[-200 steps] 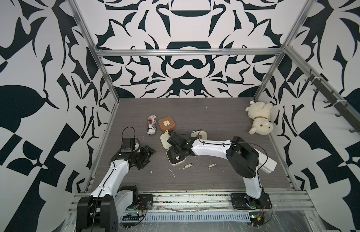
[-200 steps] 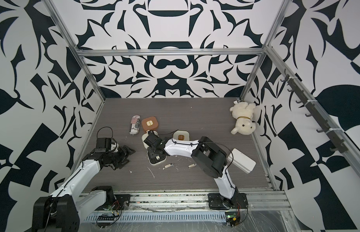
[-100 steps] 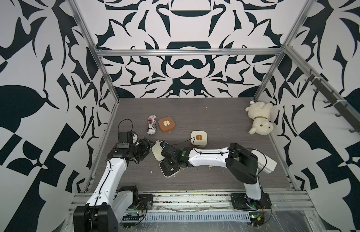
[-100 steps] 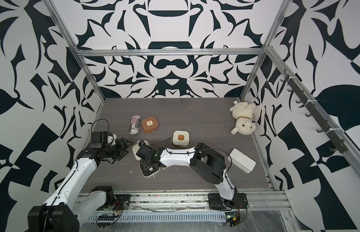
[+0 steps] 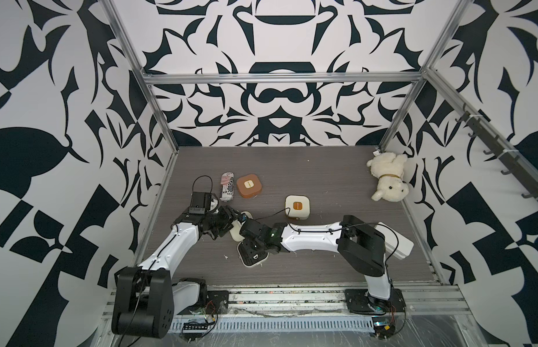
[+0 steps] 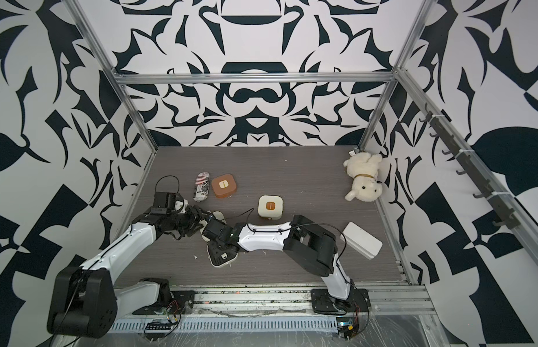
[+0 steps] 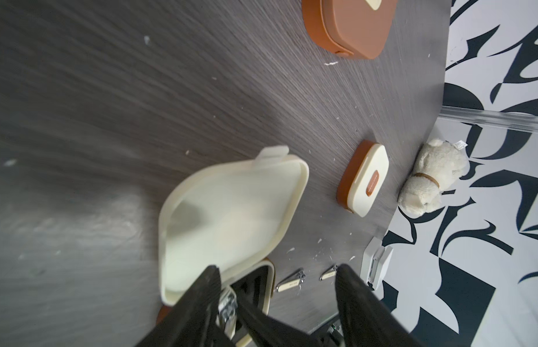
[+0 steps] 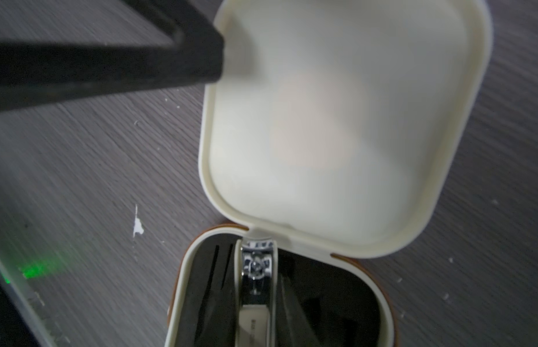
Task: Organize nail clipper sets
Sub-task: Place the nail clipper in the storage box.
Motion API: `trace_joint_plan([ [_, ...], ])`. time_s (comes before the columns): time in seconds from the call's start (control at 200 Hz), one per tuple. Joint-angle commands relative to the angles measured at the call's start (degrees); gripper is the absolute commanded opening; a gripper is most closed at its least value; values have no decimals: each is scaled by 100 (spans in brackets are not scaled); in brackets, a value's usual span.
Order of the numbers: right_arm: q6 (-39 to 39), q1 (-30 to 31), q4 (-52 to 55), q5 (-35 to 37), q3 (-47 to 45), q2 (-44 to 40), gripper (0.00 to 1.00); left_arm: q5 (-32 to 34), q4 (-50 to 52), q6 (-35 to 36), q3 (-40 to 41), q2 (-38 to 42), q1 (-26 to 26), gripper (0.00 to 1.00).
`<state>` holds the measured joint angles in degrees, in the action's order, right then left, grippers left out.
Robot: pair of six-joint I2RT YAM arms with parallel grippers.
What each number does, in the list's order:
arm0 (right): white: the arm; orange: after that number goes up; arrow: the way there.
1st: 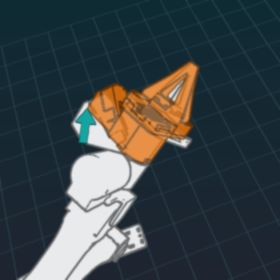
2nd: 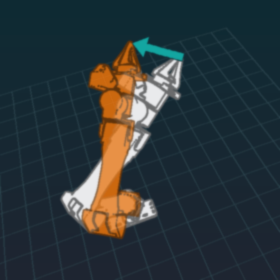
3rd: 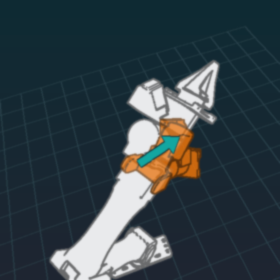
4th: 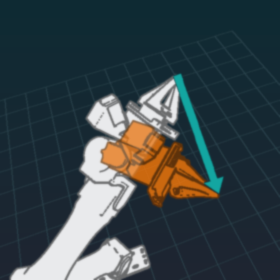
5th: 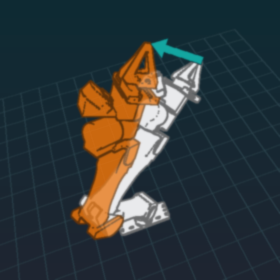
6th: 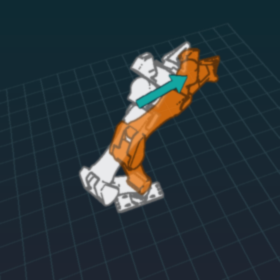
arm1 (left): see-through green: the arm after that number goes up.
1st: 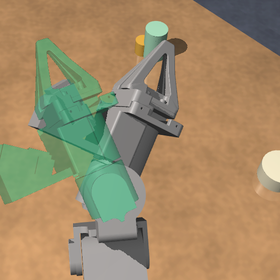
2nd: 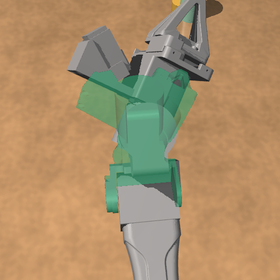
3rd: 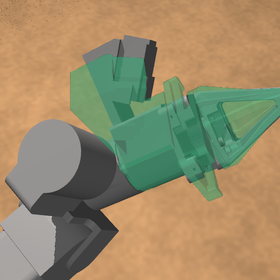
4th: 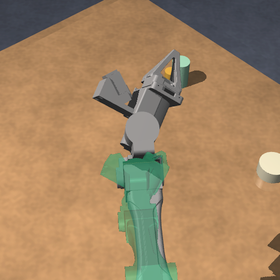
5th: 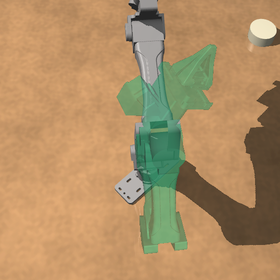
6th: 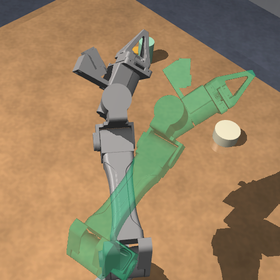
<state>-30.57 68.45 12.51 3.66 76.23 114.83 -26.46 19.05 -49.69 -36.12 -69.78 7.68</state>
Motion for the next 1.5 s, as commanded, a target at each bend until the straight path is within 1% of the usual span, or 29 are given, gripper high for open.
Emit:
trace_joint_plan([
  [0.0,80,55,302,-52,-176,76,10,-78,-462,64,-158,-523,197,63],
  [0.155,-86,55,343,87,-178,32,9,168,-823,66,-78,-1079,225,59],
  [0.3,-284,55,406,319,-203,-43,9,372,-872,47,177,-1291,227,55],
  [0.565,-560,58,363,689,-209,-240,8,753,-1017,-248,1004,-883,229,54],
  [0.585,-572,55,338,887,-208,-256,9,783,-1015,-273,1046,-840,233,54],
  [0.63,-572,55,294,942,-210,-287,8,836,-1022,-308,1157,-754,238,54],
  [0.82,-540,55,260,1040,-168,-304,8,941,-1024,-339,1371,-615,233,54],
  [0.925,-470,59,203,992,-251,-285,8,956,-1026,-306,1347,-684,226,54],
  [1.095,-261,56,34,794,-631,-461,8,988,-963,-240,1229,-804,225,54],
  [1.11,-235,55,27,611,-662,-480,8,1002,-952,-227,1209,-821,229,54],
  [1.195,-72,59,-47,380,-831,-589,8,1052,-903,-158,1122,-921,225,54],
  [1.495,248,55,284,-69,-790,-457,8,1149,-1052,-43,925,-1517,225,54],
])
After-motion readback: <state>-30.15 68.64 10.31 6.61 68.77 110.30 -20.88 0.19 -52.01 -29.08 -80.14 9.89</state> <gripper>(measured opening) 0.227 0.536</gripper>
